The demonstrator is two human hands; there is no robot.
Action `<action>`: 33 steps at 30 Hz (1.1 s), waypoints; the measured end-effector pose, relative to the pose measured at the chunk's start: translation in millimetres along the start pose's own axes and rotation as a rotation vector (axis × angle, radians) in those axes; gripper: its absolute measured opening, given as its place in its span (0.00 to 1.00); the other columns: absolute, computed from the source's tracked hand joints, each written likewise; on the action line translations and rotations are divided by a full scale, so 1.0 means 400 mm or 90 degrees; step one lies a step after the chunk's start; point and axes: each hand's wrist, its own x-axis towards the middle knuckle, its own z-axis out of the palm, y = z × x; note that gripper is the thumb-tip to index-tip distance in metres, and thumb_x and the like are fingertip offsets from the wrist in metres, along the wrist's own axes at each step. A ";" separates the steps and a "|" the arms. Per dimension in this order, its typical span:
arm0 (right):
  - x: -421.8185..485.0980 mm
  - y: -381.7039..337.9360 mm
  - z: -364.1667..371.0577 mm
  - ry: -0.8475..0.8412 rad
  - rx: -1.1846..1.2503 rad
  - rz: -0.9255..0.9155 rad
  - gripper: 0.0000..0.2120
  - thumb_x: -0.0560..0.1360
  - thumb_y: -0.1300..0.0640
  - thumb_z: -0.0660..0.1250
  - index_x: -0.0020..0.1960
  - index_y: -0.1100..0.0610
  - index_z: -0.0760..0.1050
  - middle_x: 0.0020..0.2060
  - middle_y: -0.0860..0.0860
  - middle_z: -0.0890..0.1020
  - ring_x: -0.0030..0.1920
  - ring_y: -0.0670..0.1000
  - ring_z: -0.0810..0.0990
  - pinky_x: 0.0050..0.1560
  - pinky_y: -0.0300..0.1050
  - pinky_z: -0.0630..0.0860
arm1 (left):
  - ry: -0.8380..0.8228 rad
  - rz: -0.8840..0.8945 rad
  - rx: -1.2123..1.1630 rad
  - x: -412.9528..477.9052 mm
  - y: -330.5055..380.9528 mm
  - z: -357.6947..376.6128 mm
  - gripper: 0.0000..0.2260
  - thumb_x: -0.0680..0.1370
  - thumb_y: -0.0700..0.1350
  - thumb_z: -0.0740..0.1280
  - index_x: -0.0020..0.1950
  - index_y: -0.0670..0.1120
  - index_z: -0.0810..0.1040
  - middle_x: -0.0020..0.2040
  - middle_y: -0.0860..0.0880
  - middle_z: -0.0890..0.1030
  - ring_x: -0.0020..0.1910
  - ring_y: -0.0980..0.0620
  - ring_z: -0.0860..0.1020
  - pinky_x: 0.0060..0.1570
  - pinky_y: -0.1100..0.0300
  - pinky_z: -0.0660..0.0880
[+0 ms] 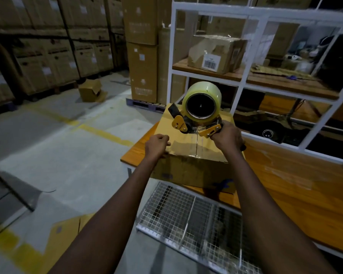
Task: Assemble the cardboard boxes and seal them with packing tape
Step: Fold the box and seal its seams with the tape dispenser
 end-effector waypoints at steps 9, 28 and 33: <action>0.009 -0.032 0.032 -0.016 0.011 -0.010 0.07 0.72 0.49 0.73 0.49 0.46 0.79 0.45 0.50 0.82 0.53 0.58 0.78 0.54 0.60 0.74 | -0.254 -0.353 -0.485 0.036 0.042 0.046 0.30 0.81 0.64 0.54 0.62 0.39 0.76 0.51 0.43 0.84 0.44 0.45 0.82 0.31 0.58 0.81; -0.006 -0.036 0.045 -0.016 -0.012 -0.014 0.07 0.74 0.49 0.72 0.51 0.47 0.80 0.48 0.52 0.83 0.57 0.60 0.76 0.56 0.58 0.70 | -0.104 -0.333 -0.591 0.044 0.012 0.046 0.09 0.83 0.39 0.62 0.43 0.41 0.77 0.24 0.49 0.76 0.20 0.57 0.74 0.23 0.67 0.75; -0.034 -0.025 0.053 -0.020 -0.029 -0.033 0.06 0.75 0.49 0.71 0.50 0.48 0.80 0.50 0.53 0.82 0.59 0.61 0.74 0.54 0.57 0.66 | -0.036 -0.250 -0.458 0.060 -0.014 0.013 0.07 0.80 0.35 0.65 0.42 0.36 0.78 0.25 0.47 0.77 0.22 0.55 0.74 0.24 0.65 0.75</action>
